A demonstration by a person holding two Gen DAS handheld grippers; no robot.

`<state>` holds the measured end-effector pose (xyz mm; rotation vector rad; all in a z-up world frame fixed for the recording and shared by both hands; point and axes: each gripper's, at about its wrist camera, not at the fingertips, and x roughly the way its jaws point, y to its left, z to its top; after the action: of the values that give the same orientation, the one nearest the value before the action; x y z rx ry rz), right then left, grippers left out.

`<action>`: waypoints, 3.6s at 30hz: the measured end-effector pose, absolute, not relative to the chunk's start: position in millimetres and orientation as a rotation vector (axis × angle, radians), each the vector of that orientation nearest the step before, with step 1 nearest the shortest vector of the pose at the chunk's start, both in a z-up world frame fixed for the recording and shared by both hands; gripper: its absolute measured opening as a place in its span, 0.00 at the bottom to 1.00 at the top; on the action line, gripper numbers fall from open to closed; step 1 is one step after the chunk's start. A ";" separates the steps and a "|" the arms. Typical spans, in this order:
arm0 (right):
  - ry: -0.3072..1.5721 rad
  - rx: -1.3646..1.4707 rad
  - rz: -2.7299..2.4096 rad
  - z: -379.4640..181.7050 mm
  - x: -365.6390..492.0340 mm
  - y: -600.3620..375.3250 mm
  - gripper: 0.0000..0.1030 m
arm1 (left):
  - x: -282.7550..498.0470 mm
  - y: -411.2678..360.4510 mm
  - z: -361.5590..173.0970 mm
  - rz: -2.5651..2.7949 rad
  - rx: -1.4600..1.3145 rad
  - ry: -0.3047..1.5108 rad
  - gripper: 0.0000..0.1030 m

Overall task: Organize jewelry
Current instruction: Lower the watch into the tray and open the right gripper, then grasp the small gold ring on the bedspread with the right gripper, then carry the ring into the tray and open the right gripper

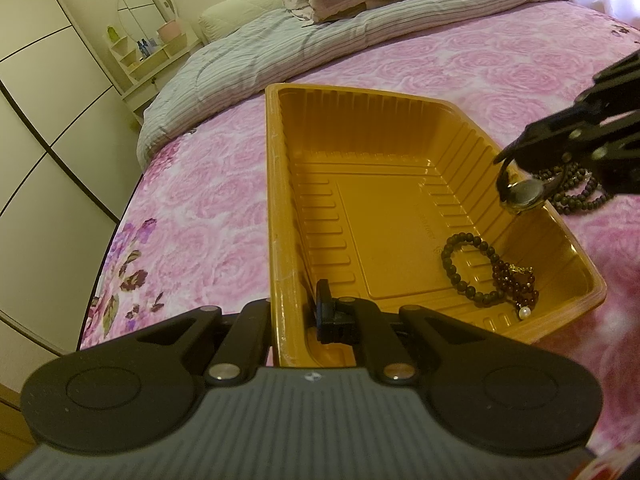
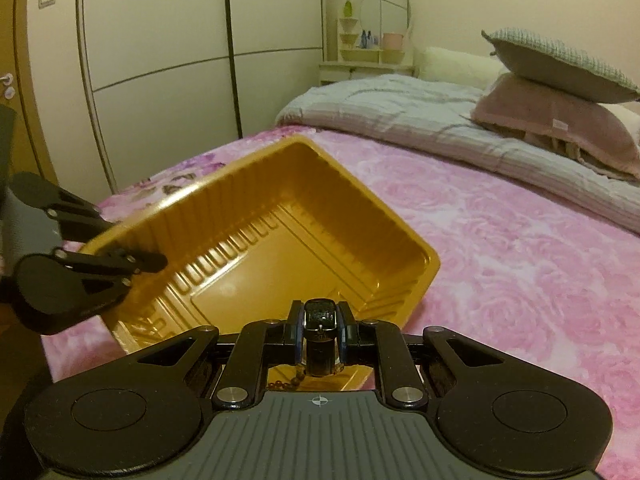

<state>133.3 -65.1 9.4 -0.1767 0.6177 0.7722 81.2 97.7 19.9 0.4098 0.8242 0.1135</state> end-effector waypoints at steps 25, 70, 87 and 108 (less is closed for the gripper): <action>0.687 0.002 0.487 -36.5 115.4 -181.3 0.46 | 81.9 96.1 20.7 0.109 0.407 0.826 0.04; 0.628 -0.073 0.175 -75.3 158.3 -259.6 0.08 | 80.4 99.8 21.4 0.111 0.406 0.829 0.04; 0.446 -0.164 0.506 -10.4 114.8 -153.4 0.08 | 79.6 101.5 21.5 0.111 0.407 0.828 0.04; 0.468 -0.218 0.878 -10.6 84.1 -48.9 0.08 | 79.4 101.3 21.2 0.112 0.410 0.827 0.04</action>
<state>84.1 -48.9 -10.6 -0.2183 0.4684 0.8781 79.4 101.3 21.2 0.4097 0.8273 0.1118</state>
